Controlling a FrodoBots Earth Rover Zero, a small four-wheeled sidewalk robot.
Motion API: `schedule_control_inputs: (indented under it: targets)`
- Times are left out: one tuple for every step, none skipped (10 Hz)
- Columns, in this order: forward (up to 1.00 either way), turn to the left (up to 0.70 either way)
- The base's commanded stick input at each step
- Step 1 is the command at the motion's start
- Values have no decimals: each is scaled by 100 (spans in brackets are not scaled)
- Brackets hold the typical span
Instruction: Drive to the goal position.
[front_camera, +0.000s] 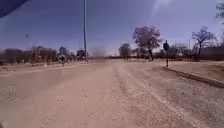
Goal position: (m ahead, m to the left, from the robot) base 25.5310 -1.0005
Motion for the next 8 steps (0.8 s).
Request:
schedule_control_inputs:
  targets:
    - [100,0]
    - [100,0]
    - [100,0]
    - [100,0]
    - [100,-3]
    - [100,-15]
    - [100,-27]
    - [100,0]
